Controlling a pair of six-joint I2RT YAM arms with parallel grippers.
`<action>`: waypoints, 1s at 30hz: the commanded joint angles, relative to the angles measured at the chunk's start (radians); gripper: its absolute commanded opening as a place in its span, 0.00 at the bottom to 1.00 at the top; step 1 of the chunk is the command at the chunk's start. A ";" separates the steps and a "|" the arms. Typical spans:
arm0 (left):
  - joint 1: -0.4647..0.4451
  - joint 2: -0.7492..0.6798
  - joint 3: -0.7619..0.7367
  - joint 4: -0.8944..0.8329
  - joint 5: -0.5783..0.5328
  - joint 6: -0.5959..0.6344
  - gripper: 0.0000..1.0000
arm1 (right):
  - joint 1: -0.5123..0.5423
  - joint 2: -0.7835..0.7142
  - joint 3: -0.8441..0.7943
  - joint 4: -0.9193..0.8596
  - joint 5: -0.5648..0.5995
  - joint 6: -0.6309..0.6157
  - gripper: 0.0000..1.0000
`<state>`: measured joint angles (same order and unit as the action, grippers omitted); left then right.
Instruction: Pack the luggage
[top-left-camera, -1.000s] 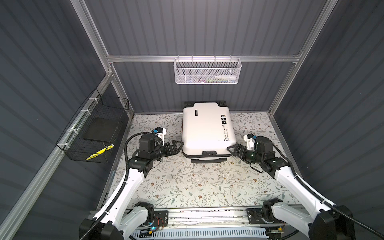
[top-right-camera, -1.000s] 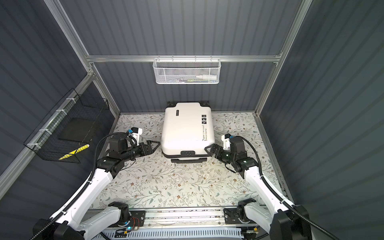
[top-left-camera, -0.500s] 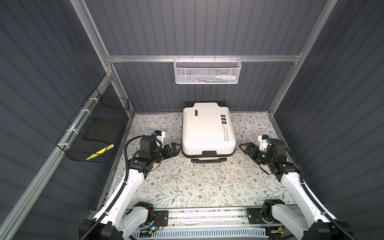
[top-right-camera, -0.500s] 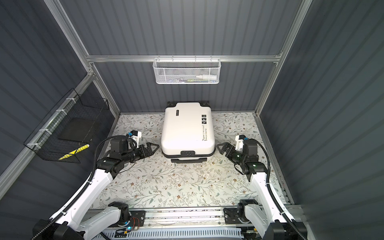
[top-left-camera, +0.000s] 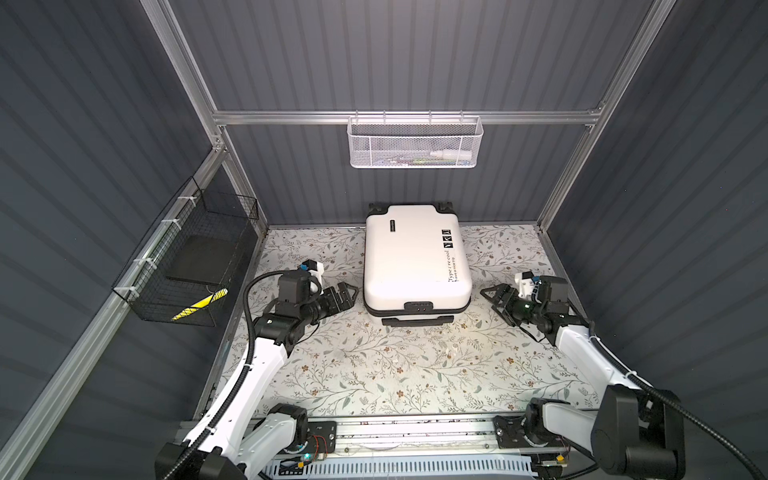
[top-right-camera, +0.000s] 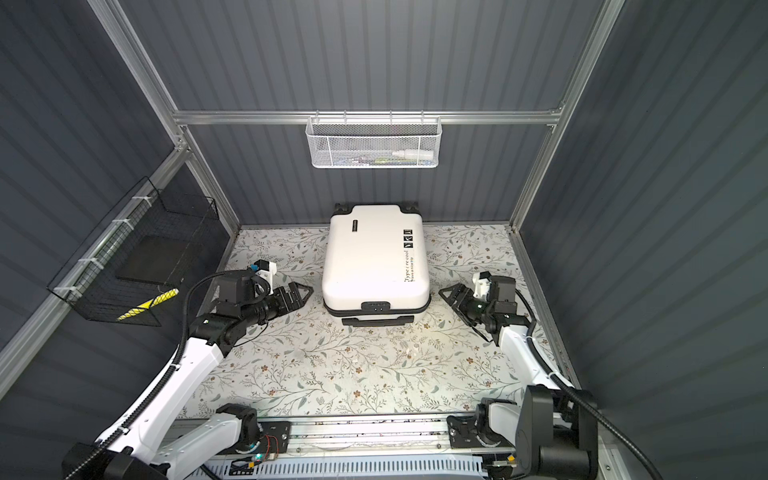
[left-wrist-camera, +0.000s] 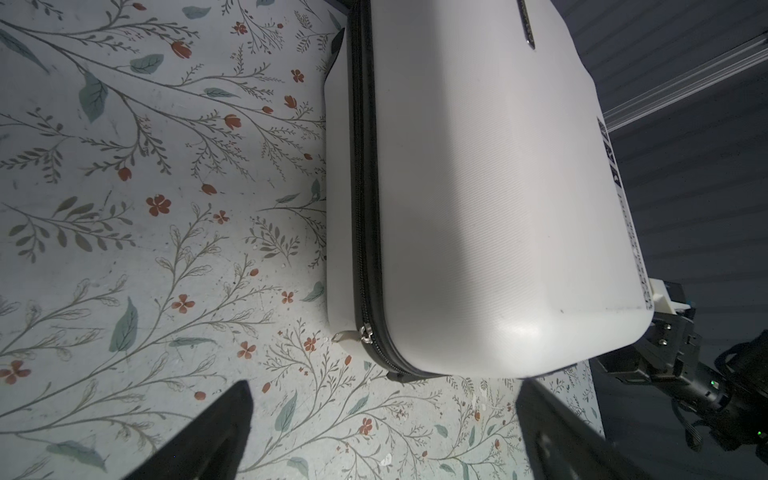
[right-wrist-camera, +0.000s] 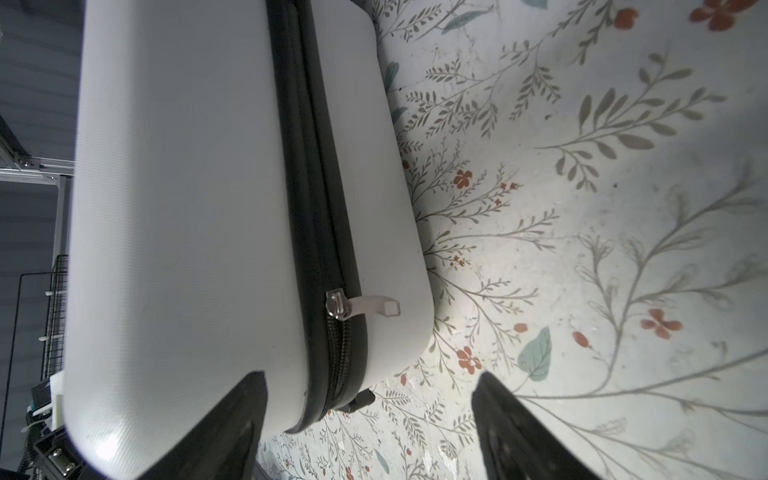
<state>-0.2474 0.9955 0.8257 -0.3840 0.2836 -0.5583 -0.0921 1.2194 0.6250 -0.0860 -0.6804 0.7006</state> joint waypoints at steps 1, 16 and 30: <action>0.002 -0.017 0.039 -0.027 -0.003 0.018 1.00 | -0.002 0.041 0.054 0.053 -0.064 0.012 0.79; 0.003 0.064 0.112 -0.026 -0.030 0.062 1.00 | 0.125 0.133 0.139 0.050 -0.074 -0.008 0.79; 0.170 0.192 0.264 -0.027 0.014 0.125 1.00 | 0.377 -0.015 0.115 -0.028 0.065 -0.058 0.80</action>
<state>-0.1196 1.1774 1.0401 -0.4046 0.2619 -0.4633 0.2802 1.2556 0.7456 -0.0689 -0.6498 0.6895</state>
